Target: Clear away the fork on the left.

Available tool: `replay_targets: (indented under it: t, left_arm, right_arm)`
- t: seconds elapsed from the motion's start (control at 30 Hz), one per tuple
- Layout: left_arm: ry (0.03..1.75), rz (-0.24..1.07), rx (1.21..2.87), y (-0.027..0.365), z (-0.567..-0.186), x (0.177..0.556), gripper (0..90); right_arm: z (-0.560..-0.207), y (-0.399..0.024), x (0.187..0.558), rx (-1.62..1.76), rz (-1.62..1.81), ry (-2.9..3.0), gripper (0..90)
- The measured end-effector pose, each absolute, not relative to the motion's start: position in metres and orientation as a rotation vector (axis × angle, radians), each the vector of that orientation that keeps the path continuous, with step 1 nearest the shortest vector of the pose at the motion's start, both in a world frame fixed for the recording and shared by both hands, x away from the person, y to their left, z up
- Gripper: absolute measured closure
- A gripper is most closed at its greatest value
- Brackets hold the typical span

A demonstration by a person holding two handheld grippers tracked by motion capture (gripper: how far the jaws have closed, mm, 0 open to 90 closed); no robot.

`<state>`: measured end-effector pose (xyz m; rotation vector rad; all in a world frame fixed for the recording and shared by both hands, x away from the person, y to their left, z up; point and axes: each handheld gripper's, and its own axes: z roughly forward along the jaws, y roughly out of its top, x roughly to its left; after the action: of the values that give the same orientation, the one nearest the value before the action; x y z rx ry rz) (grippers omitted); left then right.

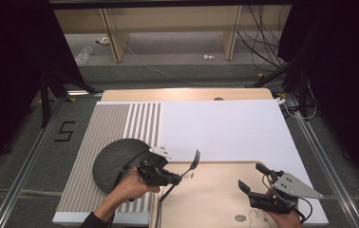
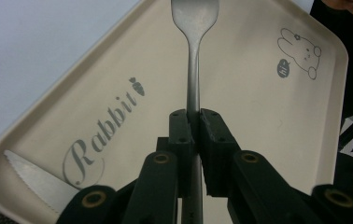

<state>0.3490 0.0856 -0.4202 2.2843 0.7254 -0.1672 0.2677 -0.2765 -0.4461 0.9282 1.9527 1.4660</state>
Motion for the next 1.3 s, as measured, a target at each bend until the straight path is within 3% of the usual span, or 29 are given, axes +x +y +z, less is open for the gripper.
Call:
replay_targets:
  t: [0.87,1.3]
  left_arm:
    - [0.625,-0.279,2.433,0.051,-0.438,0.295,83.3]
    - [0.571,-0.205,2.618,0.029,-0.452,0.277,83.2]
  right_arm:
    - [-0.445,-0.278,0.267,0.930,1.463,1.950,18.8]
    - [-0.445,-0.277,0.267,0.928,1.461,1.953,19.0]
